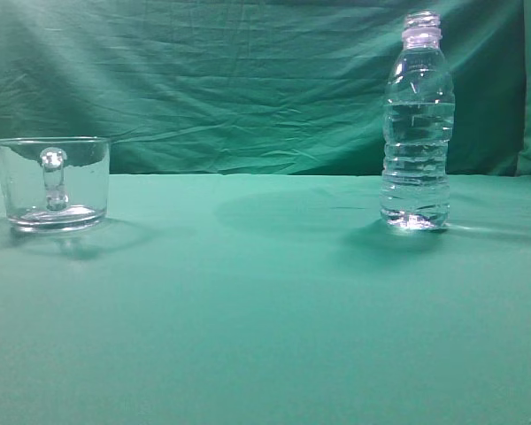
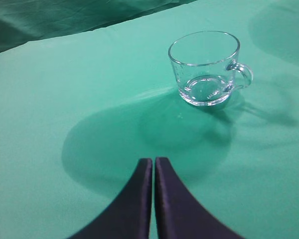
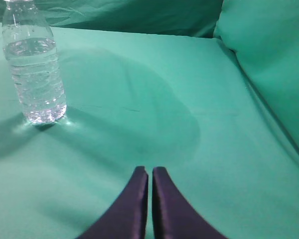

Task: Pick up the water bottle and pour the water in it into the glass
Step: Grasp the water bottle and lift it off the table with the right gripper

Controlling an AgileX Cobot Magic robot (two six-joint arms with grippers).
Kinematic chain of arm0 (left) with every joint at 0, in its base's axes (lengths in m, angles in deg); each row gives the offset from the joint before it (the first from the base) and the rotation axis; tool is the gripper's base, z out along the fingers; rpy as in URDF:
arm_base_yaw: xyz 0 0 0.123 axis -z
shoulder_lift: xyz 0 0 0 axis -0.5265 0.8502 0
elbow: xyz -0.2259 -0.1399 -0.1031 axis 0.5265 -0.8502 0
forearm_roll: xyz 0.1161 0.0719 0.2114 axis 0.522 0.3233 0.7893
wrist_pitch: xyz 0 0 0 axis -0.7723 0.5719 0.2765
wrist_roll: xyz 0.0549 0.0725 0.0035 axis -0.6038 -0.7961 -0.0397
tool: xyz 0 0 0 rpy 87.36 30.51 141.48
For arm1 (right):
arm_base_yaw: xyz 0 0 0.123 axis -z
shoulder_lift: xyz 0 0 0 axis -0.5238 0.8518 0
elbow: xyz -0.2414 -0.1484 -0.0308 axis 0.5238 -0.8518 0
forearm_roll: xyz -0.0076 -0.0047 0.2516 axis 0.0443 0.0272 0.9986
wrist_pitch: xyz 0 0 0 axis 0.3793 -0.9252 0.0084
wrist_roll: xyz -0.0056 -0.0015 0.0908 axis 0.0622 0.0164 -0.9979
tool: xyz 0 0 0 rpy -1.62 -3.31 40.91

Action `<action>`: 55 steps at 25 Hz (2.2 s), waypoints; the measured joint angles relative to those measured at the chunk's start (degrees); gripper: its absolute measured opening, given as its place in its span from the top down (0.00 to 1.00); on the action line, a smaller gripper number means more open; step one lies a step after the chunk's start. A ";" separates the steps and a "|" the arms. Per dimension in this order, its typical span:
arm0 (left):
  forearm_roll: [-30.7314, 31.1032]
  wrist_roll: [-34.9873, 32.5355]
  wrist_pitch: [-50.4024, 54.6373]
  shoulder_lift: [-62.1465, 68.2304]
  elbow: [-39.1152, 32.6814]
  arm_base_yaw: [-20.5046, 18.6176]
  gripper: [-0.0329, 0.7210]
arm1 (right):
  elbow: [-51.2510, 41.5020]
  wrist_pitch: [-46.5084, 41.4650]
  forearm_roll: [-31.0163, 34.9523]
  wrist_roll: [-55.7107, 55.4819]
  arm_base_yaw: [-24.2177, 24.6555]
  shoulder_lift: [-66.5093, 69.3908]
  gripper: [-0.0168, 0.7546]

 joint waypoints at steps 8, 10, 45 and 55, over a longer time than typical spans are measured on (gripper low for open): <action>0.00 0.00 0.00 0.00 0.00 0.00 0.96 | 0.00 0.00 0.00 0.00 0.00 0.00 0.98; 0.00 0.00 0.00 0.00 0.00 0.00 0.96 | 0.00 0.00 0.00 0.00 0.00 0.00 0.98; 0.00 0.00 0.00 0.00 0.00 0.00 0.96 | 7.50 22.65 11.25 -2.81 0.00 10.36 0.98; 0.00 0.00 0.00 0.00 0.00 0.00 0.96 | 11.89 23.26 10.37 -6.29 0.00 27.69 0.98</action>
